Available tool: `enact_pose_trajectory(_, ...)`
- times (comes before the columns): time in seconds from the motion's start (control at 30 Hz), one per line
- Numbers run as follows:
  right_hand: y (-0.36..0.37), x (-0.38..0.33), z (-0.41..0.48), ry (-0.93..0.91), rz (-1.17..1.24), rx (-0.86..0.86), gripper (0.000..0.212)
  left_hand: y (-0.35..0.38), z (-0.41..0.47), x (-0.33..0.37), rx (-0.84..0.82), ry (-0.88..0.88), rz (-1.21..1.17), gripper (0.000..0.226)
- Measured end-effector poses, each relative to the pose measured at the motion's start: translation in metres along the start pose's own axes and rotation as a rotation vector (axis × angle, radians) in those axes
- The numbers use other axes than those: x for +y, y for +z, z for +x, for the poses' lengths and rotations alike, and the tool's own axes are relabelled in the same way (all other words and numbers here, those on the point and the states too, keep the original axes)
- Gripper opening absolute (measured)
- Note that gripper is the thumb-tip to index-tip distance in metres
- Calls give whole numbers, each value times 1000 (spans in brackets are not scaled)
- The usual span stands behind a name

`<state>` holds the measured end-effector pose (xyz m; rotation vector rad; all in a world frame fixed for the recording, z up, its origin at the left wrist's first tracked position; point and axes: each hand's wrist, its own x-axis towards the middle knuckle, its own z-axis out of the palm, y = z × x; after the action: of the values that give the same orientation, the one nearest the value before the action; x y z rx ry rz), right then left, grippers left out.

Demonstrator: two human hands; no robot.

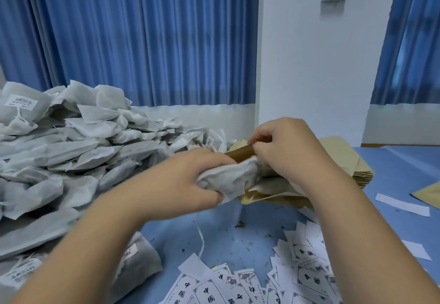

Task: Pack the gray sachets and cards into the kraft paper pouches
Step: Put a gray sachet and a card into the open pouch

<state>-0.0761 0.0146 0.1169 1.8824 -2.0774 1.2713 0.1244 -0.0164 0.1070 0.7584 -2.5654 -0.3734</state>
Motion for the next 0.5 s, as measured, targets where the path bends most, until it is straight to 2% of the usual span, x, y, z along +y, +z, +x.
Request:
enact_pose_trajectory(0.07,0,-2,-1,-12,-21,-29,27,12,4,1,15,-22,88,39)
enact_pose_trajectory(0.17,0,-4,-2,-30,-53,-76,28,20,6,3,34,-64,78,39)
enact_pose_trajectory(0.3,-1,-6,-1,-44,-61,-70,27,29,7,12,205,-66,222,43)
enact_pose_trajectory(0.5,-7,-6,-2,-40,-58,-69,28,38,9,23,347,-6,306,29)
